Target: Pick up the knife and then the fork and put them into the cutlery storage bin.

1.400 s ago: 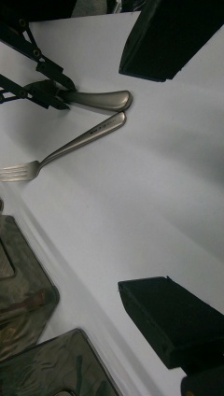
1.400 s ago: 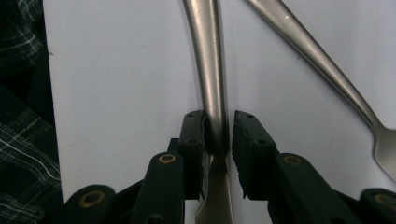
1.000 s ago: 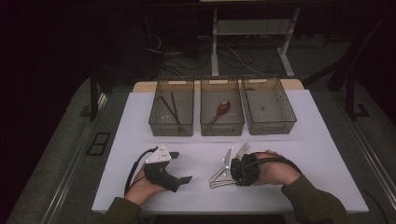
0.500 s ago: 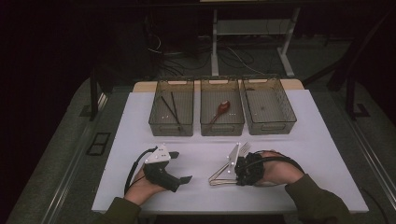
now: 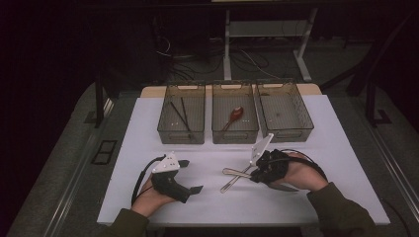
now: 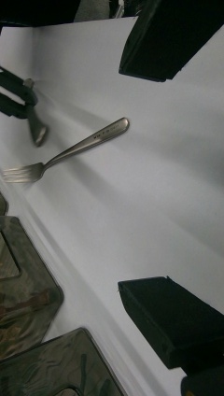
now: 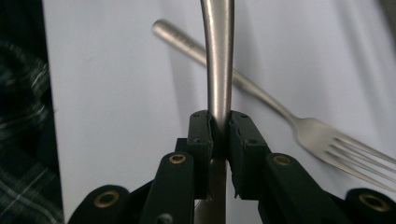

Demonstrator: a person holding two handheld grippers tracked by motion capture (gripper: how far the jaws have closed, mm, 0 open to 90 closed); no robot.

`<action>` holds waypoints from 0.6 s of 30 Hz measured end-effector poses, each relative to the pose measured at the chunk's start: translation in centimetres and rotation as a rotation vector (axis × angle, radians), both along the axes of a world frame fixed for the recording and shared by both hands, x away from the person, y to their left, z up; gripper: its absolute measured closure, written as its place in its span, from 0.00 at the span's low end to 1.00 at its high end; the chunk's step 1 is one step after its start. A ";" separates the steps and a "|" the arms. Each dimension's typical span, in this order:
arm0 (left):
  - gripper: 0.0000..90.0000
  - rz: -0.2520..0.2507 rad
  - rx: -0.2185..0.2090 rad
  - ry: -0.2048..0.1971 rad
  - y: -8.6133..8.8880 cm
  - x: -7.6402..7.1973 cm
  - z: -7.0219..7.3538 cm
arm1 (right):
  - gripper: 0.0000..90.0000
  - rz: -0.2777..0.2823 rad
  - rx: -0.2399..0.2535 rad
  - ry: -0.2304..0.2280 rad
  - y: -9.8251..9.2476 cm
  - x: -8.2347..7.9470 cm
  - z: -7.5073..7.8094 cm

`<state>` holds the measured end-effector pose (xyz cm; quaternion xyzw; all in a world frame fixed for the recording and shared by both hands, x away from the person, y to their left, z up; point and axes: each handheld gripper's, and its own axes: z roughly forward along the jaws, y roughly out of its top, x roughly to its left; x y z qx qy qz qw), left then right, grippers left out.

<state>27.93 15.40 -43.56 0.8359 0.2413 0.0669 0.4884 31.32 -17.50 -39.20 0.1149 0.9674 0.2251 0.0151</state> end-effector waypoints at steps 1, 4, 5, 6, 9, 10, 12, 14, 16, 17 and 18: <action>0.00 -0.002 0.002 -0.004 0.0 0.0 0.0 | 0.87 -0.026 0.020 -0.005 -0.2 0.2 0.1; 0.00 -0.001 0.002 -0.003 0.0 0.0 0.0 | 0.87 -0.112 0.078 -0.008 -1.0 0.7 0.5; 0.00 -0.003 0.002 -0.005 0.0 0.0 0.0 | 0.87 -0.137 0.090 -0.007 -1.2 0.8 0.6; 0.00 -0.004 0.001 -0.005 0.0 0.0 0.0 | 0.87 -0.158 0.097 -0.017 -1.5 1.0 0.7; 0.00 -0.003 0.000 -0.005 0.0 0.1 0.0 | 0.87 -0.214 0.134 -0.010 -2.2 1.2 1.0; 0.00 -0.003 -0.001 -0.005 0.0 0.0 0.0 | 0.87 -0.229 0.156 -0.008 -2.4 1.2 1.1; 0.00 -0.003 0.002 -0.006 0.0 0.0 0.0 | 0.87 -0.258 0.194 -0.008 -3.0 1.4 1.3; 0.00 -0.003 0.000 -0.006 0.0 0.0 0.0 | 0.87 -0.298 0.224 -0.007 -3.5 1.5 1.5; 0.00 -0.003 -0.002 -0.008 0.1 0.0 0.0 | 0.87 -0.321 0.249 -0.020 -4.0 1.6 1.8; 0.00 -0.002 -0.003 -0.008 0.1 0.0 0.1 | 0.87 -0.331 0.268 -0.019 -4.3 1.7 2.0; 0.00 -0.002 -0.005 -0.008 0.1 0.1 0.1 | 0.87 -0.337 0.283 -0.023 -4.6 1.8 2.1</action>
